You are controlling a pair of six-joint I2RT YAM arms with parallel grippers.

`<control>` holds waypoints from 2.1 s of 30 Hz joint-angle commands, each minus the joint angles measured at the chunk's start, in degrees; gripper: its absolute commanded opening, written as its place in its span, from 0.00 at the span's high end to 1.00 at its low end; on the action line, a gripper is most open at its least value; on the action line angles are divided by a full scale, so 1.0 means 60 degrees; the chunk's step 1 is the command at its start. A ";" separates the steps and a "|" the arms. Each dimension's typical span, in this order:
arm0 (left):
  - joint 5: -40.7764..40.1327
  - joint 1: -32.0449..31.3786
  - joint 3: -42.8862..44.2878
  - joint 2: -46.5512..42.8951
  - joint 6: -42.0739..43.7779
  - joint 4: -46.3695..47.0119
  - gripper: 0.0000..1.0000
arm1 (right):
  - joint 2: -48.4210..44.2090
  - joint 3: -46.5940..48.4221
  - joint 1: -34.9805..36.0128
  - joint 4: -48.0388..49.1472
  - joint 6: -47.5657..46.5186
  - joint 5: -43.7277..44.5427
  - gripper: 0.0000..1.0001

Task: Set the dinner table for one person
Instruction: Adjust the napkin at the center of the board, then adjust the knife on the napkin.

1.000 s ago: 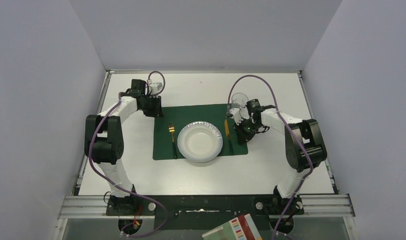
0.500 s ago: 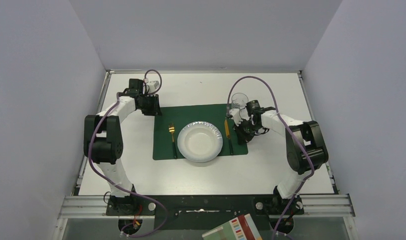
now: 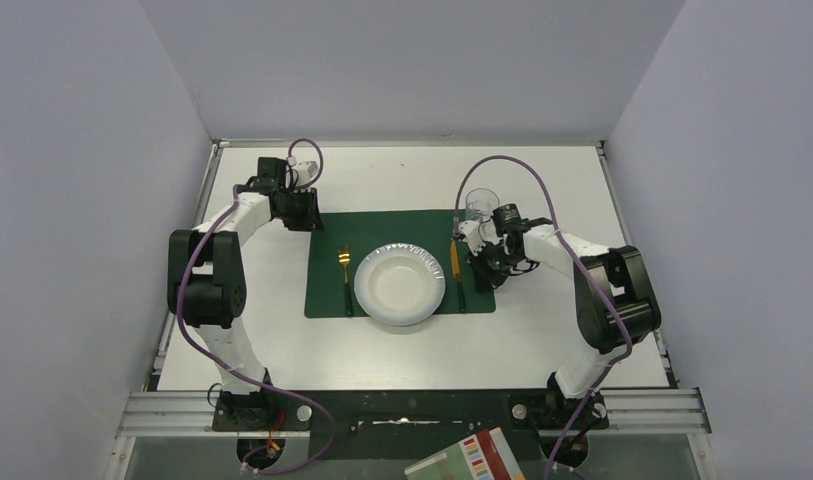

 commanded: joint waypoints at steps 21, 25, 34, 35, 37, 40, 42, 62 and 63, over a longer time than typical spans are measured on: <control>0.0340 0.0057 0.0379 -0.0166 -0.0146 0.0506 0.83 | -0.0880 0.1143 0.0179 -0.1055 0.0097 0.0510 0.78; 0.0342 0.0069 0.0382 -0.0164 -0.0148 0.0491 0.83 | -0.0892 0.1694 0.0214 -0.1377 0.0090 0.0437 0.79; -0.1070 0.0123 -0.0384 -0.0997 -0.0140 0.1517 0.82 | -0.1005 0.1913 0.0893 -0.1730 0.0016 0.0750 0.78; -0.1547 0.0117 -0.0582 -0.1275 -0.0071 0.1819 0.80 | -0.0908 0.1830 0.1051 -0.1799 0.0056 0.0707 0.78; -0.2645 0.0091 -0.1154 -0.1956 0.0161 0.2630 0.75 | -0.0769 0.1627 0.1452 -0.1855 0.0157 0.0716 0.79; -0.4478 0.0065 -0.2034 -0.3124 0.0333 0.4000 0.69 | -0.0635 0.1297 0.1889 -0.1774 0.0460 0.1092 0.83; -0.5420 0.0101 -0.2263 -0.3621 0.0485 0.4461 0.61 | -0.0602 0.1161 0.2179 -0.1522 0.1046 0.1927 0.90; -0.7531 0.0628 -0.3605 -0.4533 -0.1647 0.5263 0.72 | -0.2943 0.4113 0.1696 0.2035 0.5898 0.7159 0.25; -0.7717 0.0628 -0.3662 -0.4562 -0.1691 0.5305 0.72 | -0.2930 0.4011 0.2078 0.2002 0.5823 0.7468 0.25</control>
